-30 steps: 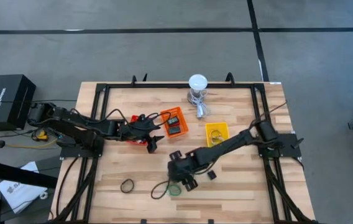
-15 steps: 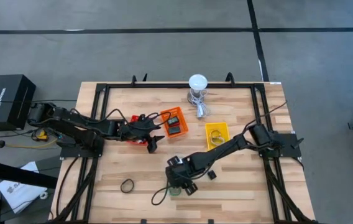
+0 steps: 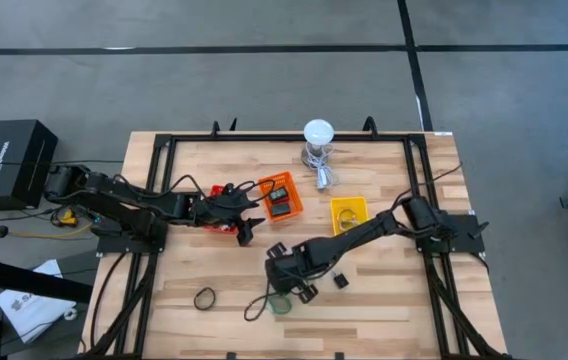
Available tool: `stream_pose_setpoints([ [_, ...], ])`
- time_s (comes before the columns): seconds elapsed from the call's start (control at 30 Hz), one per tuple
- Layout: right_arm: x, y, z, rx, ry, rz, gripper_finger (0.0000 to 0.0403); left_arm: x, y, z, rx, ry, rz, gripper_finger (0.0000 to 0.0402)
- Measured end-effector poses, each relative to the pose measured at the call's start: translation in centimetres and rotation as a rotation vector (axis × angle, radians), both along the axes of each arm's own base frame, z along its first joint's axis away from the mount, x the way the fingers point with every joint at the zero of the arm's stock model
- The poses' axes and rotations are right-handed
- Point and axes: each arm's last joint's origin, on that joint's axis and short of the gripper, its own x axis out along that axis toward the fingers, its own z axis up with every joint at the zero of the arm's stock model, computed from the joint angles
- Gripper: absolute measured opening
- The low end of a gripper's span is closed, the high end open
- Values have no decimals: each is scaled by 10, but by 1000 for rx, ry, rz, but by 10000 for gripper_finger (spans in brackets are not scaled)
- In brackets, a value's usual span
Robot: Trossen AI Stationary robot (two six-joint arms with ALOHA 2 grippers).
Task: Pick & Place Office items
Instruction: Put the brown wrist watch into the yellow bin
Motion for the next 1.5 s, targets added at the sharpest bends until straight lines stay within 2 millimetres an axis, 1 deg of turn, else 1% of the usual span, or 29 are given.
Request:
stream_pose_setpoints([
  [0.03,-3,-2,5,-10,13,3,14,0,0,0,0,0,0,232],
  [0.1,-4,-8,20,-4,-13,-6,8,0,0,0,0,0,0,232],
  [0.17,-12,-14,38,-14,4,-18,4,0,0,0,0,0,0,232],
  [0.23,-18,-21,59,-54,-27,-47,7,0,0,0,0,0,0,232],
  [0.3,-30,-29,83,-125,-45,-87,6,0,0,0,0,-5,0,232],
  [0.37,-43,-38,111,-170,-93,-125,3,1,0,1,-1,-8,0,232],
  [0.43,-57,-46,137,-172,-121,-175,3,1,0,1,-1,-14,0,232],
  [0.53,-79,-60,168,-142,-158,-239,3,1,0,1,-1,-16,0,232],
  [0.63,-99,-72,191,-124,-214,-269,2,1,0,2,-1,-20,0,232],
  [0.7,-114,-81,196,-112,-227,-304,2,1,0,2,-2,-22,0,232],
  [0.77,-129,-89,196,-87,-233,-368,1,1,0,2,-2,-22,0,232],
  [0.87,-149,-100,184,-47,-251,-455,1,1,0,2,-2,-23,0,232],
  [0.9,-154,-102,177,-35,-263,-476,1,1,0,2,-2,-23,0,232],
  [1.07,-177,-114,135,-58,-217,-526,1,1,0,2,-2,-24,0,232],
  [1.23,-186,-127,103,-55,-170,-630,4,2,0,2,-2,-27,1,232],
  [1.4,-188,-136,81,-65,-94,-710,13,2,0,2,-2,-30,1,232],
  [1.5,-186,-142,72,-75,-42,-756,23,2,0,2,-2,-30,1,232],
])
